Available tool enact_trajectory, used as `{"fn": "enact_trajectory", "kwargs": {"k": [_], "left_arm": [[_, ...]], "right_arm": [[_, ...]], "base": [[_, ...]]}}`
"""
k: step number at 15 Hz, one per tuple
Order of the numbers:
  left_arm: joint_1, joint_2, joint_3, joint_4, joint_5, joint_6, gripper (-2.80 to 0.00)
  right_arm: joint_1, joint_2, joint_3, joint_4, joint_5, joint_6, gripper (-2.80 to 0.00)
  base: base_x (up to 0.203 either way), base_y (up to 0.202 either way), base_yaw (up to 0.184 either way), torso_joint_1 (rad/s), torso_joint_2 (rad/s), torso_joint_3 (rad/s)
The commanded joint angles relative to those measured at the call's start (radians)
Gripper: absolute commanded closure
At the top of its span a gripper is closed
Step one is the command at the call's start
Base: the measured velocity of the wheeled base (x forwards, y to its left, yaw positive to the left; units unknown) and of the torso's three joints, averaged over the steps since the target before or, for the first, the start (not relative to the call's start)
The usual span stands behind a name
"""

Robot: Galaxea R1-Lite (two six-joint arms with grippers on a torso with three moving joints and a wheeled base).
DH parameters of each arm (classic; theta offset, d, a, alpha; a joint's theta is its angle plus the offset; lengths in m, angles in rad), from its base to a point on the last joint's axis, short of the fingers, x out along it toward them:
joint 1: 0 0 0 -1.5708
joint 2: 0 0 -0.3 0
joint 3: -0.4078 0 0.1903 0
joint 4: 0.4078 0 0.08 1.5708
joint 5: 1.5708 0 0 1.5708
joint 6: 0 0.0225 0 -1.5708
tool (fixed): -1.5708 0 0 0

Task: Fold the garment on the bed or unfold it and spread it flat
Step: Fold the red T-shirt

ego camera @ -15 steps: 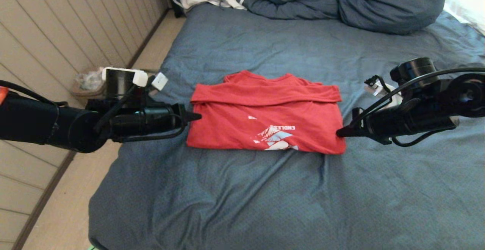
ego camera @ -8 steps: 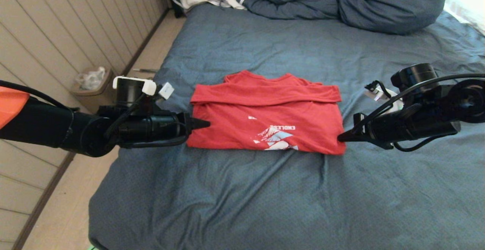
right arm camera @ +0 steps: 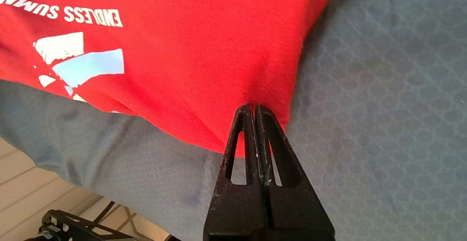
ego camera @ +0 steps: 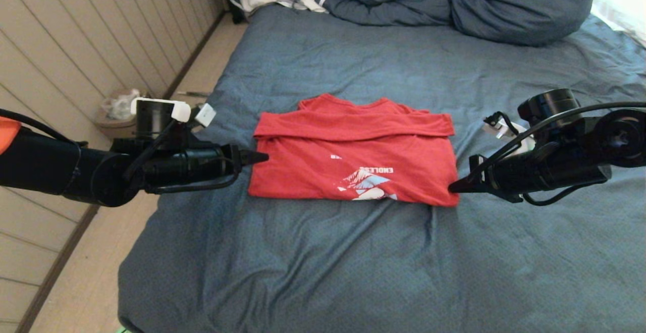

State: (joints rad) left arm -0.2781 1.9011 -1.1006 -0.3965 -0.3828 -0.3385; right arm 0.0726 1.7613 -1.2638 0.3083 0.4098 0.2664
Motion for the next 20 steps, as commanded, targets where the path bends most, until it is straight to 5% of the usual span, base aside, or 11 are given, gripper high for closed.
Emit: {"fn": "enact_trajectory", "kwargs": {"k": [1, 5, 6, 13, 16, 20], "left_arm": [[-0.001, 0.020, 0.017, -0.014, -0.010, -0.004, -2.80], [-0.072, 0.065, 0.024, -0.021, -0.011, -0.023, -2.80], [-0.077, 0.060, 0.021, -0.020, -0.011, -0.035, 0.00], [-0.076, 0.070, 0.013, -0.022, -0.011, -0.074, 0.00], [-0.079, 0.084, 0.018, -0.022, -0.011, -0.074, 0.00], [-0.078, 0.085, 0.021, -0.022, -0.011, -0.074, 0.00]], "right_arm": [[0.000, -0.002, 0.004, 0.002, 0.002, 0.002, 0.00], [0.000, 0.002, 0.003, 0.002, 0.001, 0.001, 0.00], [-0.002, 0.002, 0.004, 0.001, 0.001, 0.001, 0.00], [0.000, 0.030, 0.011, -0.013, 0.004, 0.000, 0.00], [-0.001, 0.054, 0.069, -0.164, 0.003, -0.005, 0.00], [-0.002, 0.052, 0.090, -0.193, 0.004, -0.012, 0.00]], "base": [[0.000, 0.000, 0.000, 0.000, 0.00, 0.000], [0.000, 0.000, 0.000, 0.000, 0.00, 0.000], [0.000, 0.000, 0.000, 0.000, 0.00, 0.000], [0.000, 0.000, 0.000, 0.000, 0.00, 0.000], [0.000, 0.000, 0.000, 0.000, 0.00, 0.000], [0.000, 0.000, 0.000, 0.000, 0.00, 0.000]]}}
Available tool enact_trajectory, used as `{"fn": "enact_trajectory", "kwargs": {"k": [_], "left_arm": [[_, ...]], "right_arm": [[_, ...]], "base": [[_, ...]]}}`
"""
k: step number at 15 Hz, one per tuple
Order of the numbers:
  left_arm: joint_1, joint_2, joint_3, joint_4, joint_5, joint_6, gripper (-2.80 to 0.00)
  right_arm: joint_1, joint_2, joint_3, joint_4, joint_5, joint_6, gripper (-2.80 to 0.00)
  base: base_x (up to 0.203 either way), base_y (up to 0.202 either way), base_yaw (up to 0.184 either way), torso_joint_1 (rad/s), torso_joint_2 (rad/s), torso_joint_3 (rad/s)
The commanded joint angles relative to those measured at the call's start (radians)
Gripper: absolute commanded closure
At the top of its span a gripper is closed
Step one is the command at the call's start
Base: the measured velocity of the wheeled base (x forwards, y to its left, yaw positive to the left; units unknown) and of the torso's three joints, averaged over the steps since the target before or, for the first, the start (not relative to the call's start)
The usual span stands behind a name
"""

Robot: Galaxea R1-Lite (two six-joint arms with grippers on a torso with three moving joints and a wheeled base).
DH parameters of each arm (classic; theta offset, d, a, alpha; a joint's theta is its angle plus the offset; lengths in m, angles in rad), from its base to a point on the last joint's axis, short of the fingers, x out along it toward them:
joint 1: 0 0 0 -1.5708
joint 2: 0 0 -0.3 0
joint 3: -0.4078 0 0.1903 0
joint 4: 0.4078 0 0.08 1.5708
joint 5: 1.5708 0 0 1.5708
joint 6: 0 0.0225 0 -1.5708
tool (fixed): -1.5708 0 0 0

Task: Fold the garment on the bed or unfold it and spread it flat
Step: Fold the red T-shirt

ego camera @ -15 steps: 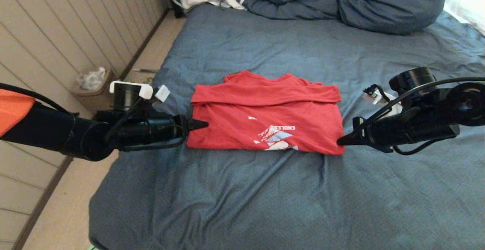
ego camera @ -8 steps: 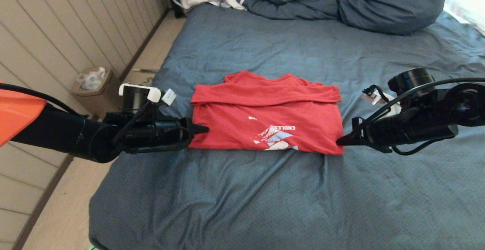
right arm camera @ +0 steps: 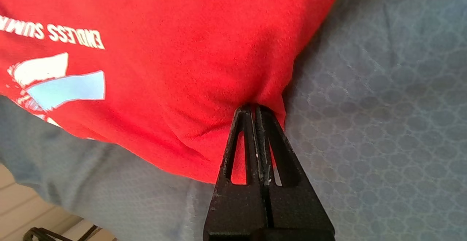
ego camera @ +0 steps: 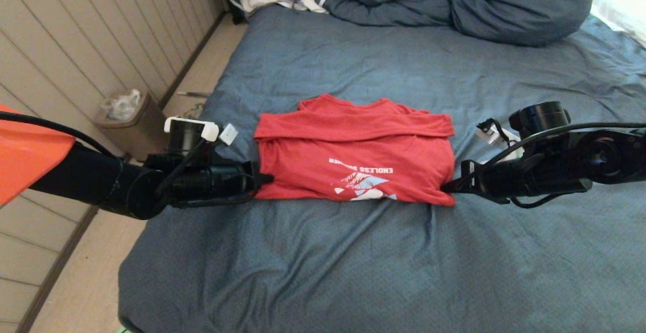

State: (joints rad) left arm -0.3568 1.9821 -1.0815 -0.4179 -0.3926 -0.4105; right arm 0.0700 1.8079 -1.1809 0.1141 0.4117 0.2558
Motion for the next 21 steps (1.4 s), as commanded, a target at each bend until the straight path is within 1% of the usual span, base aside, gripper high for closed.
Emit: {"fn": "enact_trajectory", "kwargs": {"k": [1, 5, 7, 10, 13, 21], "left_arm": [[0.000, 0.004, 0.002, -0.001, -0.002, -0.002, 0.00], [-0.002, 0.006, 0.011, -0.001, -0.002, -0.005, 0.00], [-0.016, 0.018, 0.017, -0.010, -0.002, -0.008, 0.00], [-0.030, 0.026, 0.044, -0.076, 0.004, -0.021, 0.00], [-0.030, 0.023, 0.049, -0.084, 0.006, -0.030, 0.00], [-0.028, 0.024, 0.050, -0.090, 0.008, -0.025, 0.00]], "right_arm": [[0.001, 0.007, 0.009, 0.001, 0.002, -0.008, 0.00], [-0.003, -0.011, 0.005, 0.010, 0.002, -0.014, 0.00], [-0.013, -0.054, 0.004, 0.012, -0.002, -0.016, 0.00], [-0.076, -0.108, 0.015, 0.060, -0.003, -0.036, 0.00], [-0.113, -0.140, 0.043, 0.073, 0.000, -0.041, 0.00], [-0.079, -0.135, 0.041, 0.102, 0.000, -0.011, 0.00]], "base": [[0.000, 0.000, 0.000, 0.000, 0.00, 0.000], [0.000, 0.000, 0.000, 0.000, 0.00, 0.000], [0.000, 0.000, 0.000, 0.000, 0.00, 0.000], [0.000, 0.000, 0.000, 0.000, 0.00, 0.000], [0.000, 0.000, 0.000, 0.000, 0.00, 0.000], [0.000, 0.000, 0.000, 0.000, 0.00, 0.000]]}}
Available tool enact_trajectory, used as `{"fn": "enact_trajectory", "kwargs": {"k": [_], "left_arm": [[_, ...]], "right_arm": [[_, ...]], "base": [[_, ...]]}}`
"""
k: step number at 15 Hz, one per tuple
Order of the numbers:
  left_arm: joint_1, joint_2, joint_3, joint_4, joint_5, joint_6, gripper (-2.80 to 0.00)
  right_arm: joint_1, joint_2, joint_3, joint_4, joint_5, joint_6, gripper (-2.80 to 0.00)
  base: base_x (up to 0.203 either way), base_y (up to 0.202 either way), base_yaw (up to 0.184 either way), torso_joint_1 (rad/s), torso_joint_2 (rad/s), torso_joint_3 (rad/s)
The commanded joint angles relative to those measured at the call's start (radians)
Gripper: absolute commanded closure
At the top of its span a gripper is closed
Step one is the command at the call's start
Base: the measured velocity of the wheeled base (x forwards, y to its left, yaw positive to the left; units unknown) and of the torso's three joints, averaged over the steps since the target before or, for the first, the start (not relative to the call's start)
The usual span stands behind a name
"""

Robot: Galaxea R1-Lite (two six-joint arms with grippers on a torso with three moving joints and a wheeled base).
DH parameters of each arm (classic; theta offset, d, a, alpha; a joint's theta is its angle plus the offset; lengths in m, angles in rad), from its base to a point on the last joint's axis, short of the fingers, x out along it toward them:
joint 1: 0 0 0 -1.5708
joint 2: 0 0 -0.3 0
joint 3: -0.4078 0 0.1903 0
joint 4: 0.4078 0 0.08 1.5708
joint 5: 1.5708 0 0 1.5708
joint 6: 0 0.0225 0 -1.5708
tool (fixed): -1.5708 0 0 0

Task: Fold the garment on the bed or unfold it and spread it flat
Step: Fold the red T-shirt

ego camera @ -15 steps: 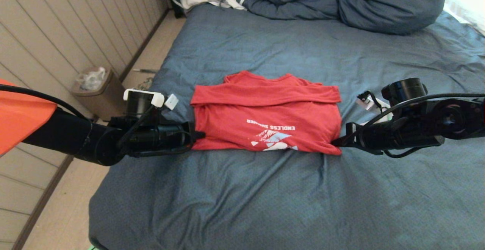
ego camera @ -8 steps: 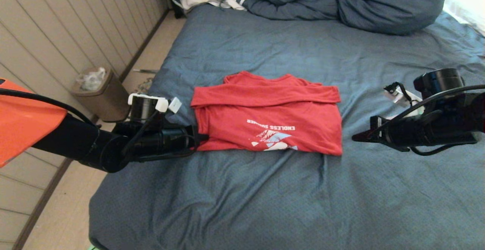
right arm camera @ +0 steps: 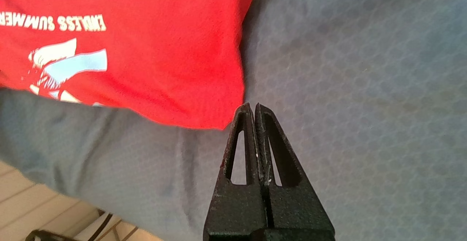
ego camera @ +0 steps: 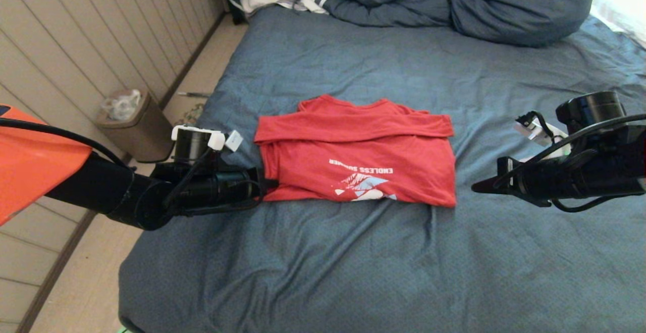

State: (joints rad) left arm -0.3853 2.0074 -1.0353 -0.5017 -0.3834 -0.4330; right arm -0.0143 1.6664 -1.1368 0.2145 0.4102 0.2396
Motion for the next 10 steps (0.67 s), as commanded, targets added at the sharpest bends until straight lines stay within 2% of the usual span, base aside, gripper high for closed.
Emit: {"fn": "enact_trajectory", "kwargs": {"k": [1, 6, 10], "left_arm": [[0.000, -0.009, 0.004, -0.009, -0.002, -0.004, 0.00], [0.000, -0.012, 0.004, -0.008, 0.001, -0.003, 0.00], [0.000, -0.013, 0.001, -0.009, 0.003, 0.002, 0.00]], "right_arm": [[0.005, 0.011, -0.009, 0.002, 0.000, 0.009, 0.00], [0.006, 0.031, -0.008, 0.006, 0.000, 0.006, 0.00], [0.038, 0.084, -0.017, -0.003, 0.005, 0.000, 0.00]], "base": [[0.000, 0.000, 0.000, 0.000, 0.00, 0.000], [0.000, 0.000, 0.000, 0.000, 0.00, 0.000], [0.000, 0.000, 0.000, 0.000, 0.00, 0.000]]}}
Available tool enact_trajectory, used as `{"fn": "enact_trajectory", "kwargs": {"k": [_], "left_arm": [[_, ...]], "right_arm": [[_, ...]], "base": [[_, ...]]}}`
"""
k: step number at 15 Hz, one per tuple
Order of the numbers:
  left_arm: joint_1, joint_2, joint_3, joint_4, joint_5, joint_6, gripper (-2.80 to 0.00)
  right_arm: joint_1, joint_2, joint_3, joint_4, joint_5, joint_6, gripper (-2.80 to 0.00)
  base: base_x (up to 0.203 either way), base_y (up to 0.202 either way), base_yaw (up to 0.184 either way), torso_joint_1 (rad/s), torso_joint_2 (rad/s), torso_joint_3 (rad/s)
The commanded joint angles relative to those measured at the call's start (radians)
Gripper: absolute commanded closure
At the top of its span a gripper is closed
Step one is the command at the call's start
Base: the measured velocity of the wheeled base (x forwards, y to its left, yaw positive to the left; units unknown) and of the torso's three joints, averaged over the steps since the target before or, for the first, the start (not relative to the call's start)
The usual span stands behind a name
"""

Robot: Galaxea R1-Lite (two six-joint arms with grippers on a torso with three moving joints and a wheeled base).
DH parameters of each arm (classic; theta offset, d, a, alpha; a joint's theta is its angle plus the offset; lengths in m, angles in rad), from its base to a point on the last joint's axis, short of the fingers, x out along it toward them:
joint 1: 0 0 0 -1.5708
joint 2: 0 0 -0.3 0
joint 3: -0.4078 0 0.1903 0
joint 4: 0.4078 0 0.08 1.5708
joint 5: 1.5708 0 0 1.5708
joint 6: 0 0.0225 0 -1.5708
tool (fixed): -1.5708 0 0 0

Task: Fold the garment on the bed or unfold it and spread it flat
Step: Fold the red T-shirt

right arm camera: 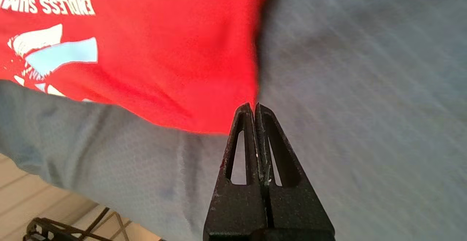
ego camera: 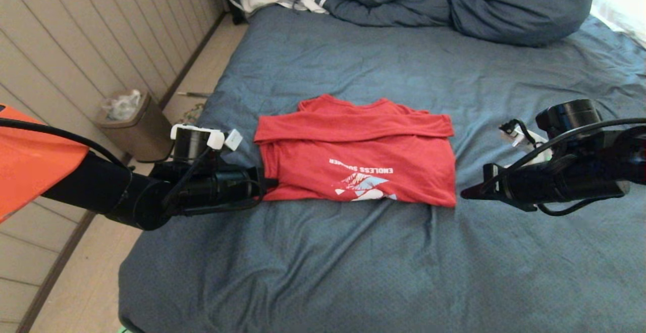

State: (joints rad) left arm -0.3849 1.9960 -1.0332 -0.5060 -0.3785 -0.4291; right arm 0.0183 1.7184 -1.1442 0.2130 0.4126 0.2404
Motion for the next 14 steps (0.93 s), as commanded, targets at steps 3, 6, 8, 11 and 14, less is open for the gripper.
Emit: {"fn": "enact_trajectory", "kwargs": {"k": [3, 6, 8, 11, 14], "left_arm": [[0.000, -0.002, 0.001, -0.005, -0.003, 0.000, 0.00], [0.000, -0.010, 0.002, -0.003, -0.003, -0.003, 0.00], [0.000, -0.012, 0.002, -0.003, -0.003, -0.005, 0.00], [0.000, -0.017, 0.002, -0.003, -0.003, -0.005, 0.00], [0.000, -0.014, 0.004, -0.003, -0.003, -0.003, 0.00]], "right_arm": [[0.025, 0.064, -0.026, 0.000, 0.003, 0.009, 0.00], [0.023, 0.038, -0.020, -0.001, -0.004, 0.010, -2.80], [0.020, 0.018, -0.017, 0.002, -0.001, 0.010, -2.80], [0.020, 0.017, -0.017, 0.001, 0.000, 0.011, -2.80], [0.027, 0.063, -0.037, -0.001, 0.003, 0.014, -2.80]], "base": [[0.000, 0.000, 0.000, 0.000, 0.00, 0.000], [0.000, 0.000, 0.000, 0.000, 0.00, 0.000], [0.000, 0.000, 0.000, 0.000, 0.00, 0.000], [0.000, 0.000, 0.000, 0.000, 0.00, 0.000], [0.000, 0.000, 0.000, 0.000, 0.00, 0.000]]}}
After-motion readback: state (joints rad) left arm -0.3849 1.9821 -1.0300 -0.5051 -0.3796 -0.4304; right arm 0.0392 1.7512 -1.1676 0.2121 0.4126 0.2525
